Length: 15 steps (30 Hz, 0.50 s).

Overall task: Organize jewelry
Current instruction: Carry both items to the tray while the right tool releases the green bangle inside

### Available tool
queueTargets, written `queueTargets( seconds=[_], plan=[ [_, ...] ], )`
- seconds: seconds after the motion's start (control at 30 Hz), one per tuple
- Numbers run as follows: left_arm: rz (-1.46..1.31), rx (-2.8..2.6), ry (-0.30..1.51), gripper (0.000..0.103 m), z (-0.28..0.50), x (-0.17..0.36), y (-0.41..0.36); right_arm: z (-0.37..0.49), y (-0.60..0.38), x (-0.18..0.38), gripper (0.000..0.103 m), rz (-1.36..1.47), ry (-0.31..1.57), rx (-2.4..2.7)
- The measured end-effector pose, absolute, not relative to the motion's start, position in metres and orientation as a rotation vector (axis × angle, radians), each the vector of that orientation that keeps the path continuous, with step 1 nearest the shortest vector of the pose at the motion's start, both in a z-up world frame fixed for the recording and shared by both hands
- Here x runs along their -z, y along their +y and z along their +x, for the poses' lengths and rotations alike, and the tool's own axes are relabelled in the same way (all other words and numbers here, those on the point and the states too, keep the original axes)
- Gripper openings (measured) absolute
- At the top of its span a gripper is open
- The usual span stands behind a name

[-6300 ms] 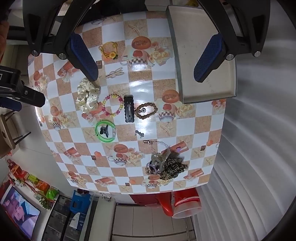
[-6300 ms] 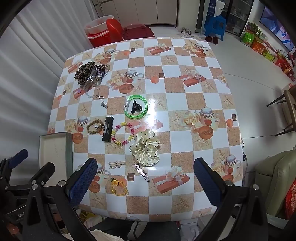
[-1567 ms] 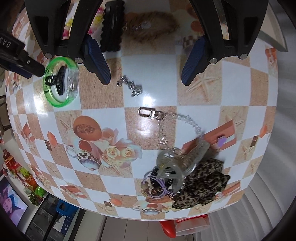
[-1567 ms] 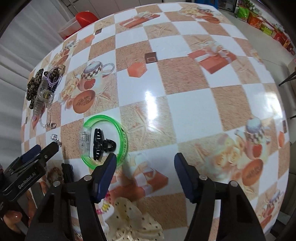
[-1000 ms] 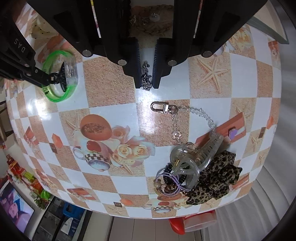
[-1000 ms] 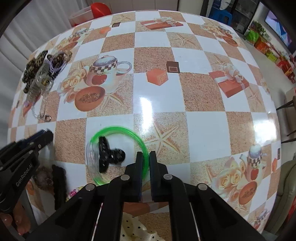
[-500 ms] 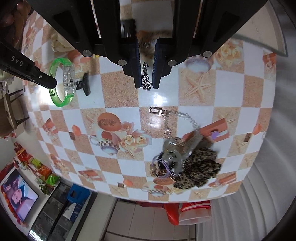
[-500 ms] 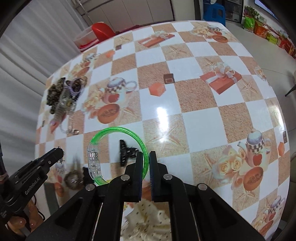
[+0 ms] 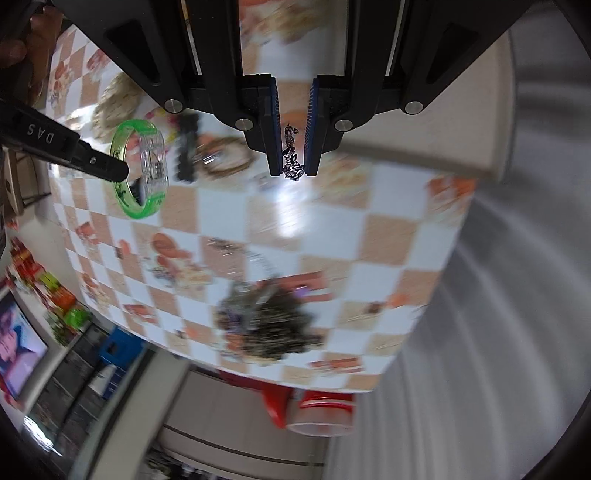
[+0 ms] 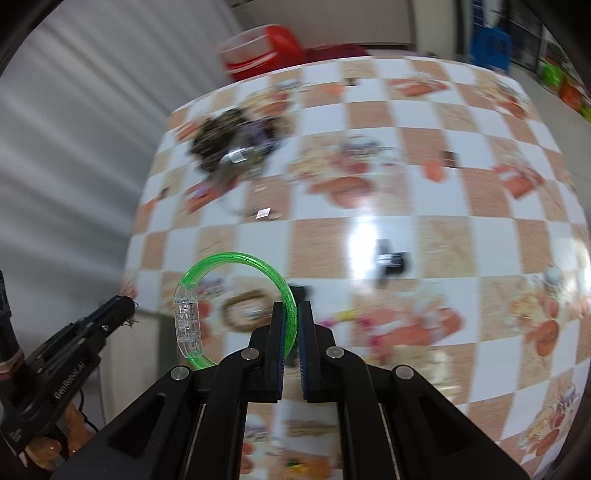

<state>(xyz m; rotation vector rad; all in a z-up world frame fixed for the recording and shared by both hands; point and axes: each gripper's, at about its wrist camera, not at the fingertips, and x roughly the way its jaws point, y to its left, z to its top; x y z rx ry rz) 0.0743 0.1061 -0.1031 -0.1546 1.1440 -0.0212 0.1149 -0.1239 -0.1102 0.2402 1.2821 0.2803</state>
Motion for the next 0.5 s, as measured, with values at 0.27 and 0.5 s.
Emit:
queueTargets(
  seconds=[0.27, 0.5],
  plan=[
    [-0.207, -0.167, 1.202, 0.017, 0.024, 0.125, 0.186, 0.104, -0.018, 0.111, 0.007, 0.142, 1.318, -0.479],
    [-0.224, -0.270, 1.252, 0.017, 0.001, 0.156, 0.225, 0.093, 0.054, 0.136, 0.007, 0.054, 1.375, -0.577]
  ],
)
